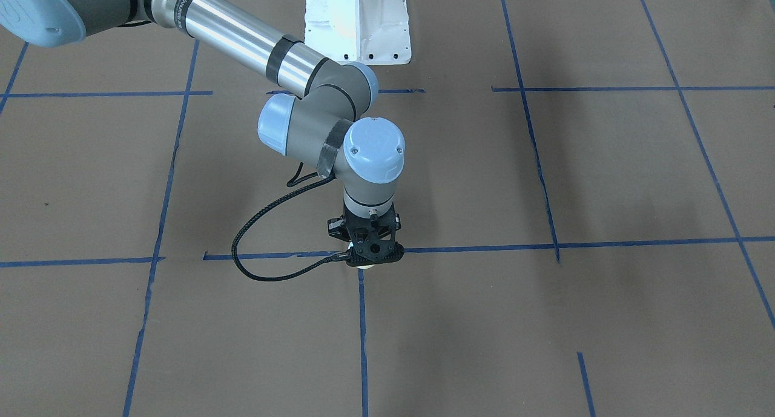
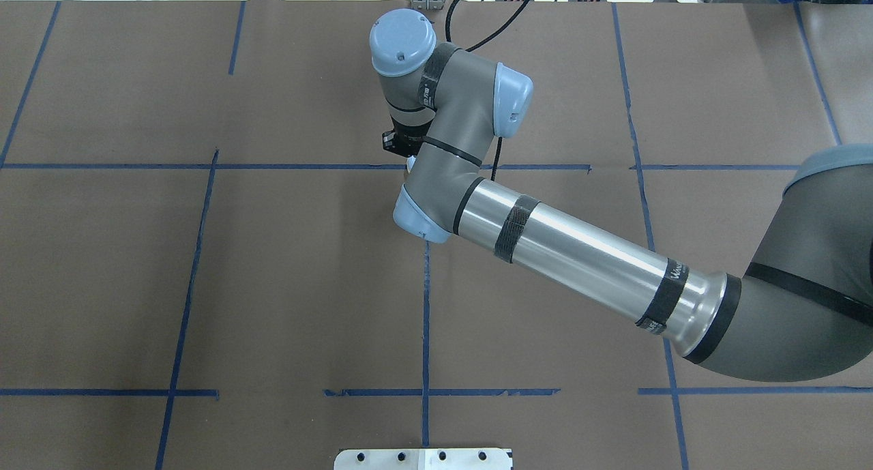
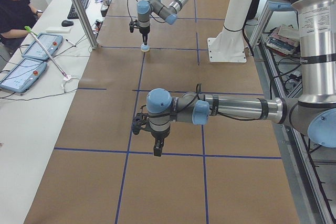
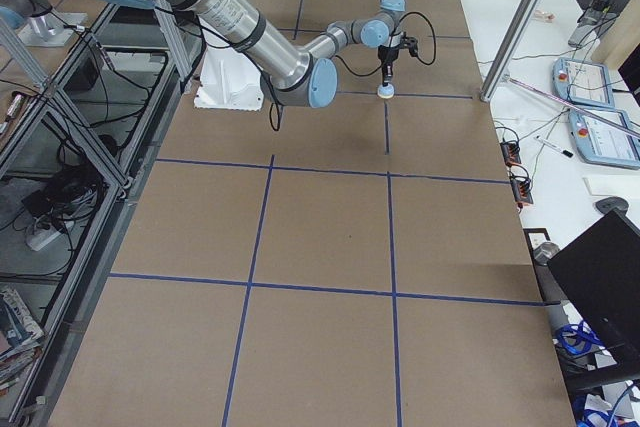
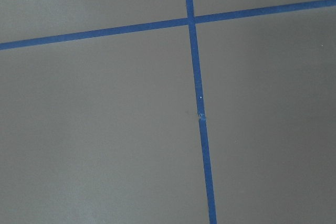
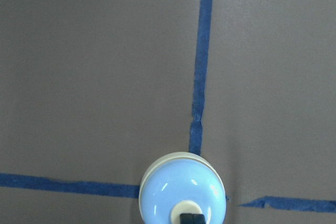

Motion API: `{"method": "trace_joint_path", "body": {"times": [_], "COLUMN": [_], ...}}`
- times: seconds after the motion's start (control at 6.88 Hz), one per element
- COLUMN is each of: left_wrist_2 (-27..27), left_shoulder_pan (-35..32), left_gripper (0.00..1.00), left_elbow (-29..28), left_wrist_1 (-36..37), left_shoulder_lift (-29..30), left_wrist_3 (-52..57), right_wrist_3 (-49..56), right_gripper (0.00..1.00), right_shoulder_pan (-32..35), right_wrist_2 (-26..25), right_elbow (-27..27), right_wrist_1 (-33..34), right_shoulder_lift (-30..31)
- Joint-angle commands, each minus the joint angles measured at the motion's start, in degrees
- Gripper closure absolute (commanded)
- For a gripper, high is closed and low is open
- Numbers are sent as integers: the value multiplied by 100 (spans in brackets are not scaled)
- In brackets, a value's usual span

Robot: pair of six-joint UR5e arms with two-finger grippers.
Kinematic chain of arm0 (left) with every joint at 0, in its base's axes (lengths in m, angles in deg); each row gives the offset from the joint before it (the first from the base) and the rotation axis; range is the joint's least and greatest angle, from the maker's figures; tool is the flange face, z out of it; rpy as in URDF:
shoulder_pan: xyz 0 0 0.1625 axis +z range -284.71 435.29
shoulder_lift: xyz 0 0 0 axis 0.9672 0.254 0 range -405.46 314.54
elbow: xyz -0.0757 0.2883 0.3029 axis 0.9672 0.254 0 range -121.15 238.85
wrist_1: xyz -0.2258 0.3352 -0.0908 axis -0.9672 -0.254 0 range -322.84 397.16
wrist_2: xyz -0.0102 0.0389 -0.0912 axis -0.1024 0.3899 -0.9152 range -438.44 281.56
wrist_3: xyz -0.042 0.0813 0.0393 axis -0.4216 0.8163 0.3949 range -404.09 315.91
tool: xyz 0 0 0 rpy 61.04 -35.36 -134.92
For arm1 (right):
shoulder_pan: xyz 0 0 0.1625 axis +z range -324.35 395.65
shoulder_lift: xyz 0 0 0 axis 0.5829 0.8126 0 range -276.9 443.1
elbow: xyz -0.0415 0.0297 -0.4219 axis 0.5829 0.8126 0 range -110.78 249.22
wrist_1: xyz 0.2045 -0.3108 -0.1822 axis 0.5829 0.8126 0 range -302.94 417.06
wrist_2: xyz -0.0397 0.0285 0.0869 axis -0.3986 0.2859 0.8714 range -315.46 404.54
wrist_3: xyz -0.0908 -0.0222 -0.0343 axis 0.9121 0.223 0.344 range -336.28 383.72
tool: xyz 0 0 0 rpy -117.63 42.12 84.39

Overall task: Place and press bell with both arms
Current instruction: 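Lower the right gripper onto the bell top and press it, then lift the right gripper up and away from the bell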

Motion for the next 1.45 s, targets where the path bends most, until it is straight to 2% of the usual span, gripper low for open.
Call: {"method": "trace_joint_path", "body": {"times": [0.0,0.15,0.29,0.44,0.58,0.73,0.87,1.02,1.31], "left_wrist_2": [-5,4,12,21,13,21,13,4,-5], "left_shoulder_pan": [0,0,9,9,9,9,9,18,9], "left_gripper": [0,0,0,0,0,0,0,0,0], "left_elbow": [-18,-44,-122,-141,-141,-150,-141,-150,-123], "left_wrist_1": [0,0,0,0,0,9,35,87,97], "left_shoulder_lift": [0,0,0,0,0,0,0,9,9], "left_wrist_3": [0,0,9,18,18,18,18,18,9], "right_wrist_3": [-4,-4,13,5,109,502,1158,1913,3181], "right_gripper": [100,98,90,45,15,1,0,0,0], "right_shoulder_pan": [101,206,364,487,671,1021,1469,1830,2349], "right_wrist_2": [59,225,470,638,683,1171,1707,1886,1897], "right_elbow": [-187,-284,-354,-390,-460,-748,-1229,-1756,-2863], "right_wrist_1": [16,33,51,60,147,156,331,750,1559], "right_shoulder_lift": [-127,-128,-128,-93,3,378,904,1388,2293]}}
